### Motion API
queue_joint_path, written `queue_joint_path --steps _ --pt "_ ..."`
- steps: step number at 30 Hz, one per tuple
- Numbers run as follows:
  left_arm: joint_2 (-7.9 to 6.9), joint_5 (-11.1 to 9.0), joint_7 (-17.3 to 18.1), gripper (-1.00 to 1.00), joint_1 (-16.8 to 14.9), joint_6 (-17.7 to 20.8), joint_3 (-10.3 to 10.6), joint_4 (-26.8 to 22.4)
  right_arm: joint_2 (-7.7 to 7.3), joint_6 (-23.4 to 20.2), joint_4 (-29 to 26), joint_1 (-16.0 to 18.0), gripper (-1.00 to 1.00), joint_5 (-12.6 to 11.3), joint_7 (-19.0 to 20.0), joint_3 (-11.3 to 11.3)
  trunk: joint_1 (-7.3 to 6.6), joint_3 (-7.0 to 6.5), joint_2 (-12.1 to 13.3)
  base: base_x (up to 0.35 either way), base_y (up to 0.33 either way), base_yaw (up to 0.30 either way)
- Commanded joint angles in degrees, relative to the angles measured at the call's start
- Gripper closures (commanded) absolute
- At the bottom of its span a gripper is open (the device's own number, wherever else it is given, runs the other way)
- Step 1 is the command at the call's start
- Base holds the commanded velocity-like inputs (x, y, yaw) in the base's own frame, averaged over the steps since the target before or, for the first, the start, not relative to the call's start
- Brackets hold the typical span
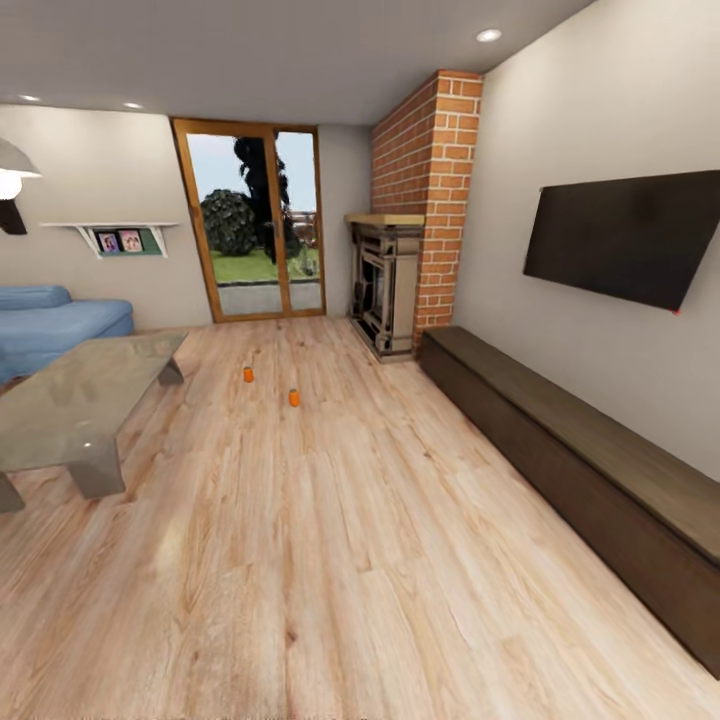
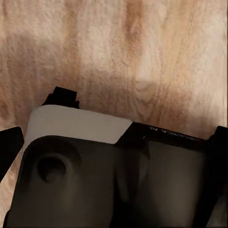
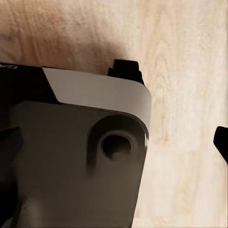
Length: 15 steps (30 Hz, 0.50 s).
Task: Put the three can of soda from the living room inside the tash can in the kitchen.
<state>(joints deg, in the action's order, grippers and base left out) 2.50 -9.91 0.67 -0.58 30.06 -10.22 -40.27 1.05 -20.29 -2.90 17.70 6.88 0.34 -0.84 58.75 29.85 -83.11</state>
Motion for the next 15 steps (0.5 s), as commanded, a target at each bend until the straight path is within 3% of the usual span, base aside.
queue_joint_path --steps 1,3,5,8,9,15 --pt "0.03 -2.08 -0.09 -1.0 -0.01 0.77 0.04 -1.4 0.07 -1.0 0.0 0.97 -1.0 -0.01 0.0 -0.02 0.0 0.08 0.0 0.0 0.0 0.192" --pt "0.06 -7.63 -0.16 -1.0 -0.03 1.48 0.03 -3.58 0.07 -2.59 0.0 2.66 -1.0 -0.02 0.1 -0.03 0.0 0.18 0.0 0.0 0.0 0.119" --pt "0.08 -10.91 -0.24 -1.0 -0.02 1.42 0.01 -4.17 -0.07 -2.86 0.0 3.06 -1.0 -0.02 0.14 0.01 0.0 0.22 0.0 0.0 0.0 0.061" --pt "0.17 -14.26 -0.58 -1.0 -0.01 0.54 -0.03 -4.53 -0.15 -3.04 0.0 3.31 -1.0 0.0 0.35 0.03 0.0 0.26 0.0 0.0 0.0 0.027" --pt "0.25 -17.0 -0.87 -1.0 0.02 -1.2 -0.03 -4.7 0.11 -3.63 0.0 3.51 -1.0 0.15 0.59 0.15 0.0 0.26 0.0 0.0 0.0 0.006" --pt "0.7 -18.77 -1.0 -1.0 0.05 -2.38 -0.03 -4.61 0.47 -4.86 -0.83 3.72 -1.0 0.47 0.7 0.29 0.0 0.37 0.0 0.0 0.0 0.1"
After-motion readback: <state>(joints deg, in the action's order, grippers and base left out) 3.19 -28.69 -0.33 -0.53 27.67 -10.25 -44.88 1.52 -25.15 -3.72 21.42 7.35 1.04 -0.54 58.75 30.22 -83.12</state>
